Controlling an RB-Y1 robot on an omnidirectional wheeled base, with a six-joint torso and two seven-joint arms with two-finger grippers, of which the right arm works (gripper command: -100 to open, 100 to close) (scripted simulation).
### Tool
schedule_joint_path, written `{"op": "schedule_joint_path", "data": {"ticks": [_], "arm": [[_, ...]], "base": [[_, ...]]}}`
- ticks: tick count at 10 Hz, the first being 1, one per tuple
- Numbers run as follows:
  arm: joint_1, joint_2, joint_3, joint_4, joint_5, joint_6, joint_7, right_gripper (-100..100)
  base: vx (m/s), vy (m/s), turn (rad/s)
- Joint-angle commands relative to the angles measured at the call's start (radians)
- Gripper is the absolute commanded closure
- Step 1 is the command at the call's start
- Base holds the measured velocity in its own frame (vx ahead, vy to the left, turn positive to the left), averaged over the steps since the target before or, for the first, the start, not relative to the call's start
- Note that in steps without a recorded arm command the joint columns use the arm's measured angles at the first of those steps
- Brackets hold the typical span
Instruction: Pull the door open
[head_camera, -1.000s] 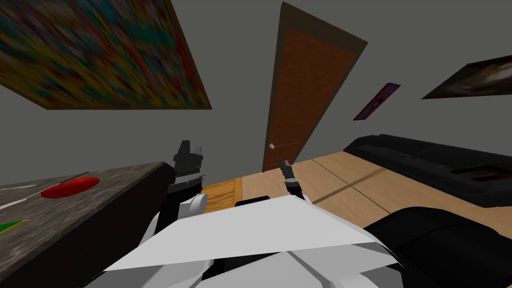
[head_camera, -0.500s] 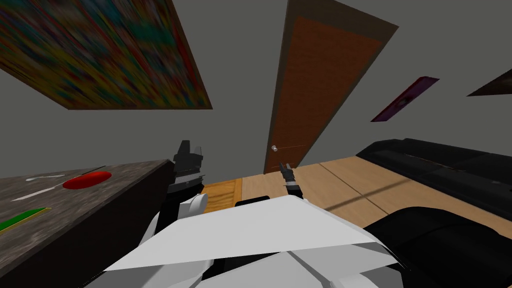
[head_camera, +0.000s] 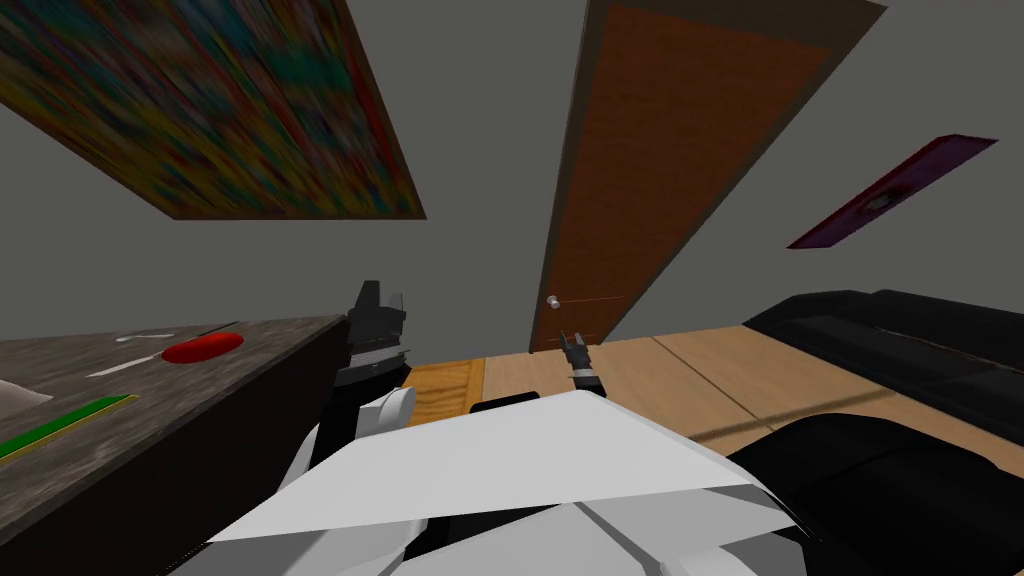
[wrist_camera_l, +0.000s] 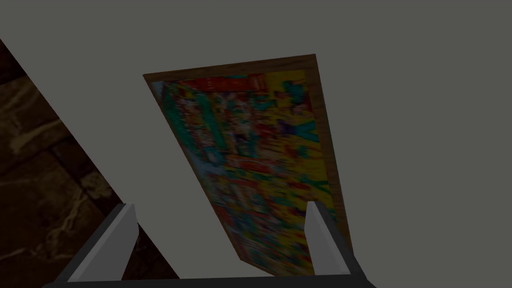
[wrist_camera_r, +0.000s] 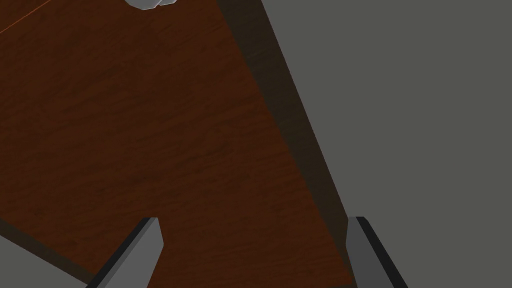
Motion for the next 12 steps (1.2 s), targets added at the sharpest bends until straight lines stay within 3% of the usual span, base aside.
{"op": "schedule_joint_path", "data": {"ticks": [1,12], "arm": [[0.003,0.001,-0.007,0.028,-0.001,-0.010,0.036,-100],[0.008,0.027,-0.043,0.202,0.001,-0.062,0.248,-100]], "base": [[0.071,-0.080,0.112],[0.063,-0.080,0.108]]}}
